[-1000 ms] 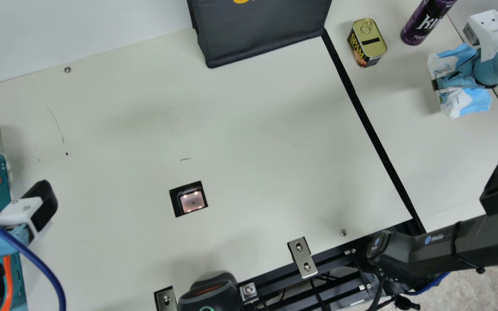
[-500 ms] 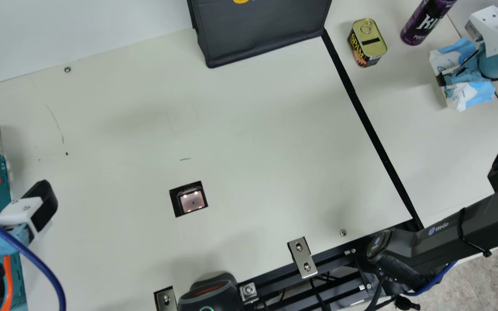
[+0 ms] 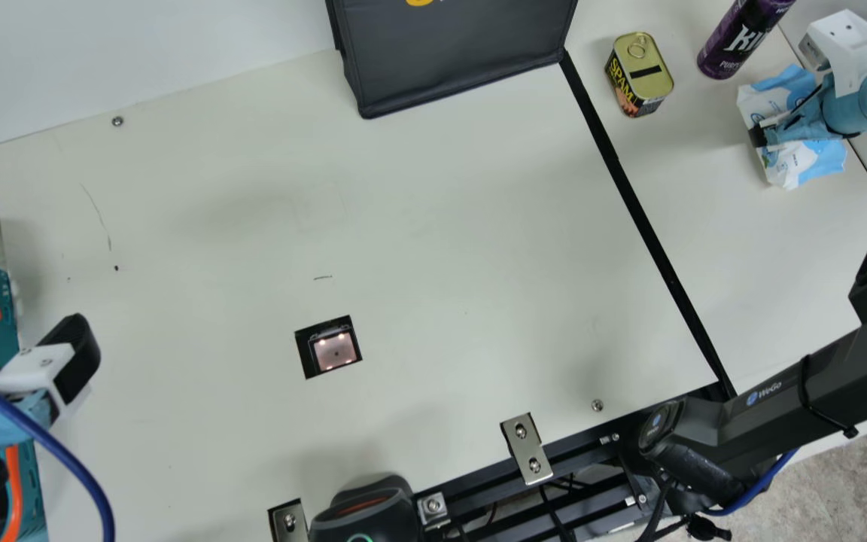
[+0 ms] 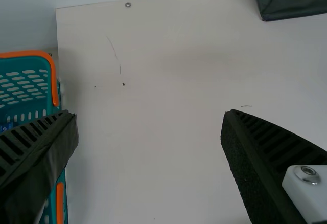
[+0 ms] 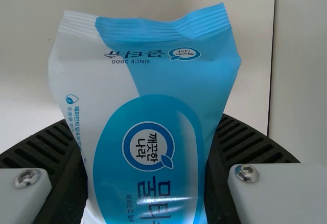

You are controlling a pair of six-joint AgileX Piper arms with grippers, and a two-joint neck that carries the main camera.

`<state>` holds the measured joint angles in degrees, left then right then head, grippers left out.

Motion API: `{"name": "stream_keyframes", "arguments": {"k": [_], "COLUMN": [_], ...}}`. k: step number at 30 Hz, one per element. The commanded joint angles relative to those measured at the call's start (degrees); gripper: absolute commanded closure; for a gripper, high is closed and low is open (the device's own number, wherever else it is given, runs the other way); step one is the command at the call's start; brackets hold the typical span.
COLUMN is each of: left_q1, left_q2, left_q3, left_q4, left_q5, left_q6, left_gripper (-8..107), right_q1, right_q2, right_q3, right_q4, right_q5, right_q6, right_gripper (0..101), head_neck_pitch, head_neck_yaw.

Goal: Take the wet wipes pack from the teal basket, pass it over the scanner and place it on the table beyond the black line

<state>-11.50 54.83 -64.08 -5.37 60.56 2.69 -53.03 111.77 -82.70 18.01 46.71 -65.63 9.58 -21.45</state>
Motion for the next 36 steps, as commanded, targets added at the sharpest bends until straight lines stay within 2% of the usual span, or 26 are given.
{"name": "stream_keyframes", "arguments": {"k": [1,11,18,25,36], "left_q1": [0.00,0.00,0.00,0.00,0.00], "left_q2": [0.00,0.00,0.00,0.00,0.00], "left_q3": [0.00,0.00,0.00,0.00,0.00], "left_q4": [0.00,0.00,0.00,0.00,0.00], "left_q5": [0.00,0.00,0.00,0.00,0.00], "left_q6": [0.00,0.00,0.00,0.00,0.00], "left_gripper": [9,9,9,9,9], "right_q1": [0.10,0.61,1.13,2.20,5.13], "right_q2": [0.10,-0.34,-2.93,-7.84,-18.25], "right_q3": [0.23,1.41,3.43,5.87,8.93], "right_q4": [0.26,1.02,0.02,-2.70,-8.67], "right_q5": [-0.06,-1.29,-2.55,-2.85,1.05], "right_q6": [0.11,0.08,2.20,8.54,22.54], "right_gripper": [38,6,6,6,6], "head_neck_pitch": [-1.66,-1.66,-1.66,-1.66,-1.66], "head_neck_yaw": [-0.13,-0.13,-0.13,-0.13,-0.13]}}
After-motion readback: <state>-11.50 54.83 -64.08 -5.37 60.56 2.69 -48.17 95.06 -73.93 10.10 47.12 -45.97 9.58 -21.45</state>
